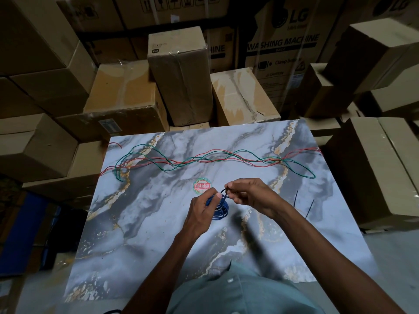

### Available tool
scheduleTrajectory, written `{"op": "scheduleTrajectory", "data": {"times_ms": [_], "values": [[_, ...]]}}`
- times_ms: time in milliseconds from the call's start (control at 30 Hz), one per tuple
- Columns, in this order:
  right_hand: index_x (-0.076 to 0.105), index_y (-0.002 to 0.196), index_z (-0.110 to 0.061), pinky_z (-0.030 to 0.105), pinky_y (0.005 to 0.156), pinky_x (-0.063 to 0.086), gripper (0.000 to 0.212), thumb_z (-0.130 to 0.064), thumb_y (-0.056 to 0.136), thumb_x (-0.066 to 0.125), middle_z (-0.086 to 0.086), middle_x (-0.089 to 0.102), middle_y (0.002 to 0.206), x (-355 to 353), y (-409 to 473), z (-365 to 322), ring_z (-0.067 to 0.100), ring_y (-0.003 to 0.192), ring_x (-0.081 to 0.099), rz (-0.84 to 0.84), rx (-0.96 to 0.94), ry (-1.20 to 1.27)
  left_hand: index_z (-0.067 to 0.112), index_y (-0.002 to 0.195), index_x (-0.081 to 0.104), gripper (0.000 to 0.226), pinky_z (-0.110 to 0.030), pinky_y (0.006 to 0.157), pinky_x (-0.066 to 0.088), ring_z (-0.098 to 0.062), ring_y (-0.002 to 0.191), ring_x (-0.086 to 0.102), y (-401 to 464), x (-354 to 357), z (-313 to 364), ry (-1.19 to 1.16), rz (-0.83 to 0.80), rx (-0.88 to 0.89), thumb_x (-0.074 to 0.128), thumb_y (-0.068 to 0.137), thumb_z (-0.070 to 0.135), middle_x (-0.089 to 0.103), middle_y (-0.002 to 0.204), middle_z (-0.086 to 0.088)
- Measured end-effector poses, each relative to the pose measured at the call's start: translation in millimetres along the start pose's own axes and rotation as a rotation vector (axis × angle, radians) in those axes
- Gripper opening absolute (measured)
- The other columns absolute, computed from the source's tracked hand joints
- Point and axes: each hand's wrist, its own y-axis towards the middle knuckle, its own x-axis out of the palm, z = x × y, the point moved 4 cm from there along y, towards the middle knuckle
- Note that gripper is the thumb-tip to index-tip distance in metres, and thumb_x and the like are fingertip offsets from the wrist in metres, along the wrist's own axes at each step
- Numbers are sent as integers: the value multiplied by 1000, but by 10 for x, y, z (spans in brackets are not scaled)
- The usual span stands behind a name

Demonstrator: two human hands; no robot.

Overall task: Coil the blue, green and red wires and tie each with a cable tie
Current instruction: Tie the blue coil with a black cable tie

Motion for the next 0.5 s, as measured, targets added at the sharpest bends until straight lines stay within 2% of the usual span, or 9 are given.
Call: {"op": "scheduleTrajectory", "data": {"times_ms": [67, 167, 300, 433, 500], "values": [[75, 99, 3, 21, 67, 55, 13, -7, 94, 69, 13, 71, 82, -15, 7, -6, 14, 66, 64, 3, -14, -48, 18, 87, 59, 29, -29, 65, 44, -16, 69, 55, -1, -9, -10, -6, 1, -9, 46, 100, 42, 62, 76, 2], [76, 93, 4, 25, 68, 54, 15, -10, 94, 71, 13, 70, 79, -38, -3, -37, 17, 67, 61, 60, -122, -193, 15, 86, 58, 35, -36, 66, 45, -22, 69, 54, 0, -3, -52, -25, 27, -63, 45, 100, 45, 63, 75, -2], [80, 85, -8, 23, 64, 52, 11, -12, 93, 74, 3, 73, 72, -40, -37, -136, 10, 64, 64, 201, -295, -422, 11, 80, 61, 39, -31, 56, 37, -5, 53, 41, 26, 15, -126, -27, 87, -122, 45, 102, 39, 55, 58, 14], [80, 79, -16, 24, 67, 54, 12, -20, 90, 75, -6, 74, 69, -11, -66, -224, 3, 62, 67, 320, -348, -599, 9, 78, 64, 41, -32, 53, 34, -7, 49, 35, 66, 22, -156, -32, 132, -153, 47, 99, 40, 47, 50, 11], [80, 79, -14, 25, 66, 54, 13, -17, 90, 74, -4, 74, 68, 4, -89, -287, 4, 59, 65, 337, -355, -590, 9, 79, 66, 35, -32, 54, 35, -8, 48, 37, 92, 21, -151, -38, 154, -185, 50, 101, 30, 48, 49, 12]]}}
